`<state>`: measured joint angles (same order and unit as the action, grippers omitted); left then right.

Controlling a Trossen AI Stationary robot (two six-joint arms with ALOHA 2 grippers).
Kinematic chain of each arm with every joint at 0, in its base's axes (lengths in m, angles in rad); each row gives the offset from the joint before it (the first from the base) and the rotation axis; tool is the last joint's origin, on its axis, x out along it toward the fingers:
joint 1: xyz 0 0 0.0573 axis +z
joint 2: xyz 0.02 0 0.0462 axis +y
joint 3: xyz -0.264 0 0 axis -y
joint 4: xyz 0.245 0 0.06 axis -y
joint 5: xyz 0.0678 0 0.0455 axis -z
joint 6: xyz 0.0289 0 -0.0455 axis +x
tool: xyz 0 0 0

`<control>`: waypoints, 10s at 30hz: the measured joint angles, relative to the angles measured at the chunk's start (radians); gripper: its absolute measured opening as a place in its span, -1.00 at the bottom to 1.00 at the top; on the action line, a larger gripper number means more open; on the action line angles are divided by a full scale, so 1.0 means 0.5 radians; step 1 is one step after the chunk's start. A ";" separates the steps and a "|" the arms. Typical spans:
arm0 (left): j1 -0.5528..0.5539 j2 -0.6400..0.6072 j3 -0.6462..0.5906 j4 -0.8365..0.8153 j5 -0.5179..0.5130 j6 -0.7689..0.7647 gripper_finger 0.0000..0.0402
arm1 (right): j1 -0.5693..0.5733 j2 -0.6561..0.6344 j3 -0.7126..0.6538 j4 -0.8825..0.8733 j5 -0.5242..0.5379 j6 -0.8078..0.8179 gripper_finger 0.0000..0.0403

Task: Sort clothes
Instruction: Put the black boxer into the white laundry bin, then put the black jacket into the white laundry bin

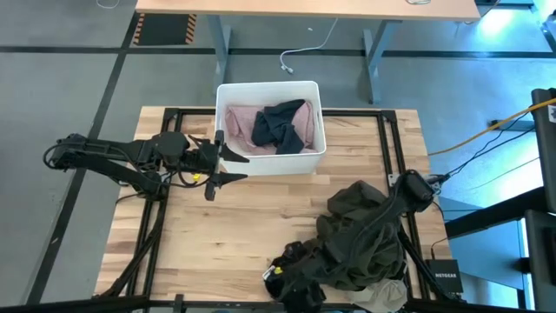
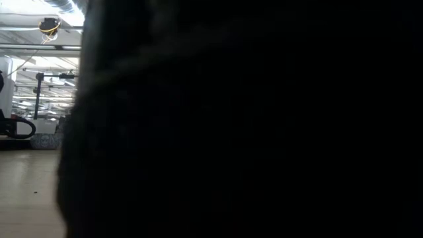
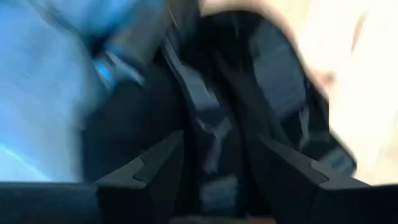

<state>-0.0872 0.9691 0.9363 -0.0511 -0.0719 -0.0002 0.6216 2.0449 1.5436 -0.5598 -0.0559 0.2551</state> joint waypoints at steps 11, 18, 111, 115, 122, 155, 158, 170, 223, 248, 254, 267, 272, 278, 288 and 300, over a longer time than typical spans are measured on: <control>0.000 0.000 0.000 -0.085 0.000 -0.048 -0.03 | -0.157 0.273 0.013 -0.422 0.352 -0.369 0.03; 0.000 0.001 0.000 -0.101 0.000 -0.053 -0.03 | -0.359 0.291 0.049 -0.476 0.602 -0.318 -0.56; -0.013 0.001 0.000 -0.163 0.003 -0.061 -0.03 | -0.003 -1.354 0.035 -1.269 0.906 1.265 0.40; -0.009 0.000 0.001 -0.121 0.003 -0.047 -0.03 | -0.027 -1.354 -0.205 -1.255 1.330 1.183 0.40; -0.009 0.000 0.001 -0.121 0.002 0.003 -0.03 | -0.389 -1.350 -0.743 -0.844 1.229 0.878 0.40; -0.023 0.000 0.001 -0.193 0.002 -0.039 -0.03 | -0.517 -1.253 -0.100 -0.448 0.645 0.387 0.40; -0.023 0.000 0.001 -0.181 0.002 -0.047 -0.03 | -0.298 -1.253 -0.100 -0.637 0.648 0.617 0.40; -0.023 0.000 0.001 -0.127 0.002 -0.066 -0.03 | 0.402 -1.254 -0.099 -1.132 0.473 2.156 0.40; -0.023 0.000 0.001 -0.129 0.002 -0.067 -0.03 | 0.192 -0.204 -0.099 -1.569 0.177 1.493 0.40; -0.023 0.000 0.001 -0.128 0.002 -0.052 -0.03 | 0.013 -0.193 -0.286 -0.949 0.697 1.159 -0.84; -0.022 0.000 0.001 -0.127 0.002 -0.052 -0.03 | 0.013 -0.484 -0.280 -0.769 1.015 1.164 -0.85; -0.022 0.000 0.001 -0.118 0.002 -0.039 -0.03 | -0.151 -1.183 -0.274 -0.364 1.785 0.646 -0.85; -0.023 0.000 0.001 -0.098 0.002 -0.038 -0.03 | -0.392 -1.320 -0.168 0.076 1.758 0.050 -0.85; -0.022 0.000 0.001 -0.085 0.002 -0.038 -0.03 | -0.734 -1.285 0.283 0.358 1.556 -0.599 -0.85; -0.023 0.001 0.001 -0.128 0.002 -0.059 -0.03 | -1.400 -0.971 0.923 0.584 0.908 -0.833 -0.85; -0.023 0.001 0.000 -0.255 0.003 -0.138 -0.03 | -1.658 -0.512 0.820 -0.051 0.901 -0.312 -0.26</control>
<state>-0.0985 0.9695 0.9363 -0.1789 -0.0704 -0.0690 -0.2073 1.7891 1.9537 -0.5856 0.3947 0.0989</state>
